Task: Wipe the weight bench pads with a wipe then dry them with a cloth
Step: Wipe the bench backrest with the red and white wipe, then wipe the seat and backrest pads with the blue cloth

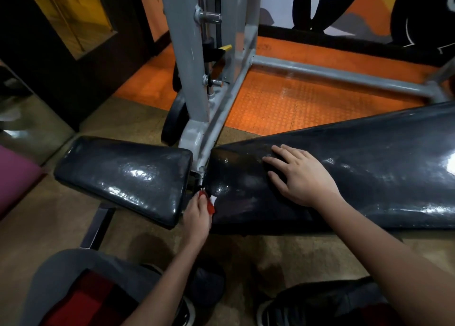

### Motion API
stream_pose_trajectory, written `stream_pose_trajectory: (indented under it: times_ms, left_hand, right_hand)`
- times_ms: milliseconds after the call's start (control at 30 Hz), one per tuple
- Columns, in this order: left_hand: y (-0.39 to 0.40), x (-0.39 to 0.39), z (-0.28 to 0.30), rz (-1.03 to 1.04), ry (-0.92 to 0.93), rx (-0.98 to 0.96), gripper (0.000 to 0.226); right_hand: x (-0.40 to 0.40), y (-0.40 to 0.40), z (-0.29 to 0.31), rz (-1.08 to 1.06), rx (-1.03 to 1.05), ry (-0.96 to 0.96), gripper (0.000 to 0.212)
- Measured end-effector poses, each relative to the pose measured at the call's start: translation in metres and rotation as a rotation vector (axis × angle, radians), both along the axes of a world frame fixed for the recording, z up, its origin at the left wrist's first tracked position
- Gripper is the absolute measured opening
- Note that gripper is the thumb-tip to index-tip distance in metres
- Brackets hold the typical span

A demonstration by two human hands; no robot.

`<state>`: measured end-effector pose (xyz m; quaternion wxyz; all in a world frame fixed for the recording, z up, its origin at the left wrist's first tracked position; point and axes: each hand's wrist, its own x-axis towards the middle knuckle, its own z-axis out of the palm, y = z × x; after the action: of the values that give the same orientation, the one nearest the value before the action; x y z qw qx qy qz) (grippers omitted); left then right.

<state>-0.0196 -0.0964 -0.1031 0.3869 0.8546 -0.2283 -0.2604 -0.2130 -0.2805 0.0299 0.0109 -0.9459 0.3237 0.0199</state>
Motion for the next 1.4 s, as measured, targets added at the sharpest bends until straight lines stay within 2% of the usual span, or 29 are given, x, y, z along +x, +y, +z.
stream_pose_trajectory:
  times_ms: [67, 133, 267, 367, 467, 533, 633, 733, 767, 833, 900, 933, 1033, 1133, 1267, 1333, 1400]
  left_hand:
    - [-0.012, -0.008, 0.007, 0.031, -0.039, 0.023, 0.051]
    - [-0.02, -0.017, 0.013, 0.013, -0.155, 0.015, 0.053]
    - [-0.073, -0.022, 0.039, -0.19, -0.396, -0.076, 0.047]
    - [-0.158, -0.016, 0.056, -0.398, -0.392, -0.063, 0.046]
    - [-0.206, -0.017, 0.066, -0.503, -0.368, 0.0, 0.048]
    - [-0.199, -0.024, 0.067, -0.523, -0.416, -0.057, 0.047]
    - [-0.144, -0.03, 0.067, -0.597, -0.43, -0.207, 0.05]
    - [-0.075, -0.016, 0.046, -0.589, -0.464, -0.104, 0.051]
    - [-0.056, -0.005, 0.035, -0.538, -0.402, -0.046, 0.051]
    - [-0.039, 0.017, 0.021, -0.408, -0.154, -0.003, 0.051]
    - [-0.056, 0.032, 0.019, -0.309, 0.03, -0.02, 0.054]
    - [-0.073, 0.037, 0.021, -0.267, 0.05, -0.004, 0.055]
    - [-0.13, 0.043, 0.027, -0.193, -0.035, 0.11, 0.057]
    - [-0.167, 0.034, 0.033, -0.278, -0.243, 0.17, 0.055]
    - [-0.184, -0.006, 0.053, -0.476, -0.527, -0.031, 0.052]
    - [-0.173, -0.022, 0.057, -0.558, -0.539, -0.12, 0.054]
    - [-0.151, -0.025, 0.055, -0.596, -0.471, -0.252, 0.056]
  right_hand:
    - [0.001, 0.0, -0.001, -0.003, -0.005, -0.009, 0.062]
    - [0.002, 0.0, -0.003, -0.006, -0.02, -0.015, 0.062]
    - [0.004, 0.0, -0.006, -0.006, -0.042, -0.007, 0.061]
    - [0.006, 0.0, -0.007, -0.012, -0.06, -0.012, 0.064]
    - [0.007, -0.001, -0.009, -0.032, -0.069, -0.036, 0.07]
    - [0.007, -0.001, -0.011, -0.037, -0.069, -0.062, 0.072]
    - [0.007, 0.0, -0.014, -0.037, -0.083, -0.083, 0.07]
    - [0.007, -0.002, -0.015, -0.033, -0.084, -0.065, 0.072]
    - [0.008, -0.002, -0.015, -0.034, -0.088, -0.06, 0.072]
    - [0.008, -0.001, -0.015, -0.044, -0.096, -0.051, 0.072]
    - [0.009, -0.002, -0.016, -0.049, -0.105, -0.046, 0.072]
    - [0.01, -0.001, -0.016, -0.048, -0.107, -0.042, 0.073]
    - [0.013, -0.001, -0.015, -0.07, -0.119, -0.031, 0.074]
    - [0.016, 0.0, -0.016, -0.109, -0.143, -0.034, 0.077]
    - [0.018, 0.003, -0.016, -0.18, -0.158, -0.091, 0.074]
    - [0.019, 0.003, -0.016, -0.183, -0.138, -0.123, 0.072]
    - [0.018, 0.002, -0.016, -0.186, -0.129, -0.135, 0.071]
